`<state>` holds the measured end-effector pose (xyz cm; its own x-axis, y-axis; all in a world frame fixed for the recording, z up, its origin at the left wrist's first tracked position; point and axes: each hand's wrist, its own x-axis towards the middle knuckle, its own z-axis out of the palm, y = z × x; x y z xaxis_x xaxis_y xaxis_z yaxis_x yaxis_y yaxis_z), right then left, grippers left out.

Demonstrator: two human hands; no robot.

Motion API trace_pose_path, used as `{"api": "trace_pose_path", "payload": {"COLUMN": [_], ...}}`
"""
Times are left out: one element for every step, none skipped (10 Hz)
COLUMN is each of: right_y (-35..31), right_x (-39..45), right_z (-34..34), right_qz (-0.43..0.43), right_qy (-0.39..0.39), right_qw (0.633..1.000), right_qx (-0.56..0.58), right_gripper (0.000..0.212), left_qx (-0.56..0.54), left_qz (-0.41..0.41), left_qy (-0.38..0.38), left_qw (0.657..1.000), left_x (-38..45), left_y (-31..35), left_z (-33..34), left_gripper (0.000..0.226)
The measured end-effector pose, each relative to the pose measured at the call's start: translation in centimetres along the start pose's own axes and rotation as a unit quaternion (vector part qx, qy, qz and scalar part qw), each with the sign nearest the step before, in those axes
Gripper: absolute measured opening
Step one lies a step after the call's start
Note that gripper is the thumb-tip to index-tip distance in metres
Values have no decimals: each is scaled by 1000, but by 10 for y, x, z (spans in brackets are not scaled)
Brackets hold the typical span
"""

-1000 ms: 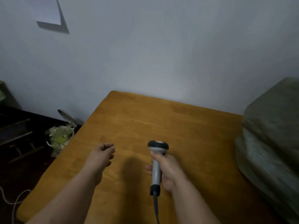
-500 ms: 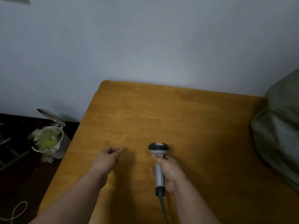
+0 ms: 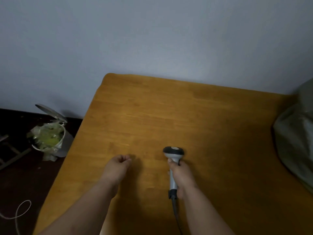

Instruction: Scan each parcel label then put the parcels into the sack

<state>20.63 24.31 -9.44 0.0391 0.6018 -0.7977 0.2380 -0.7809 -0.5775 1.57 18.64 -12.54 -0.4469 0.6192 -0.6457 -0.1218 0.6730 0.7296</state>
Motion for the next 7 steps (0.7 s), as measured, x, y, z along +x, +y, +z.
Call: {"api": "trace_pose_path", "payload": {"right_y": [4,6,7,7,6,0,-6], "right_x": [2,3,3,3,5,-4,-9], "right_z": [-3,-6,-10,-16,-24,-34,-46], "right_qz": [-7,-15,-26,-35,-47,-47,-68], "right_qy": [1,-2,-15,-22,-15,-3,31], "right_qw": [1000,1000,999,999,999,999,997], "right_qx": [-12,-24,-30,-32,-17,-14,-22], "right_gripper": [43,40,38,44,52,55,56], "left_qx": [-16,-16,-16,-13,-8,-8,-18], "left_qz": [-5,-4,-2,-4,1,2,16], "left_qy": [-2,8,13,17,22,17,15], "left_qw": [1000,1000,1000,1000,1000,1000,1000], "left_x": [-2,-7,-9,-9,-9,-13,-21], "left_y": [-2,-2,-6,-6,-6,-3,3], "left_z": [8,13,15,16,15,14,18], "left_gripper": [13,12,10,9,7,7,7]}}
